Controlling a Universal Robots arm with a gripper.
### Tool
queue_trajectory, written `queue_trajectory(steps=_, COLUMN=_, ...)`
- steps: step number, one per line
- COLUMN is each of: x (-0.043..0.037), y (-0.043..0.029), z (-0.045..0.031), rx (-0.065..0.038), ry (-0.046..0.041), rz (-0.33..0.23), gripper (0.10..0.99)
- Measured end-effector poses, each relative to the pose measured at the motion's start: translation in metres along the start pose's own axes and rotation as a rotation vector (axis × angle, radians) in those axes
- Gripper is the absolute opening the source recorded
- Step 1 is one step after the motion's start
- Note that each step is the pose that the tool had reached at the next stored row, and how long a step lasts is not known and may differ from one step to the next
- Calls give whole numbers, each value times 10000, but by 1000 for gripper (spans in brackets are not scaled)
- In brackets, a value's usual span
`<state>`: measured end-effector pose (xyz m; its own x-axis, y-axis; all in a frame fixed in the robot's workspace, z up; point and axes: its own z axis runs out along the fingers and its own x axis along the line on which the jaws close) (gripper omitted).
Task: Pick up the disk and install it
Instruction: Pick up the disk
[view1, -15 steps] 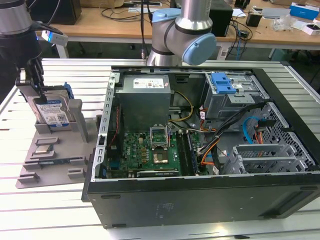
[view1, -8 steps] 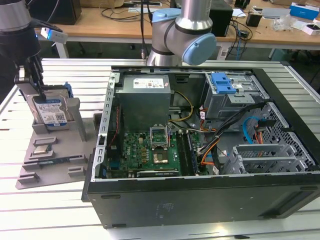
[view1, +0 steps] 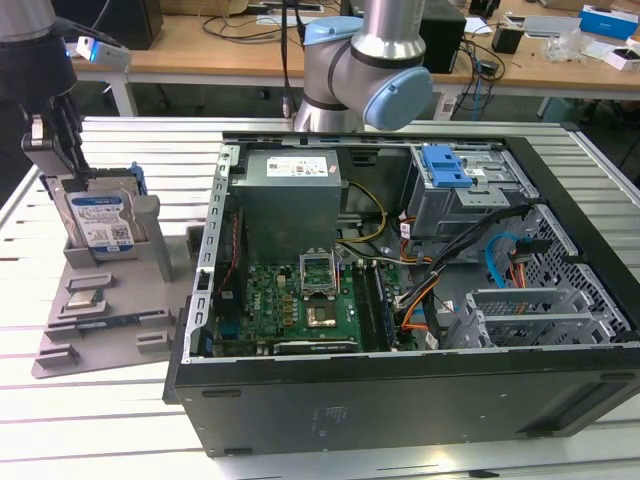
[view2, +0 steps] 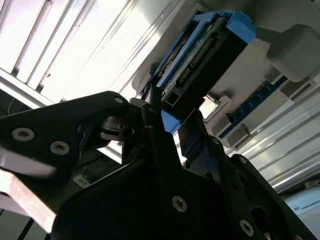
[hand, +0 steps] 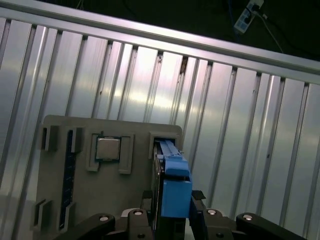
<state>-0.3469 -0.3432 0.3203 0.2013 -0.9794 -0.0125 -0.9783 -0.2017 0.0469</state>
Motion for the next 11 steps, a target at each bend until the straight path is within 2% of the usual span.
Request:
queue_trajectory(steps=6, x=1, y=0, z=0, rx=0, ry=-4, rz=1, gripper=392)
queue_trajectory(steps=7, x=2, y=1, z=0, rx=-1, ry=-4, rz=1, gripper=404)
queue_trajectory(steps=8, x=2, y=0, z=0, rx=-1, ry=-4, rz=1, gripper=467)
queue_trajectory(steps=11, x=3, y=1, z=9, rx=1, ry=-4, rz=1, gripper=467)
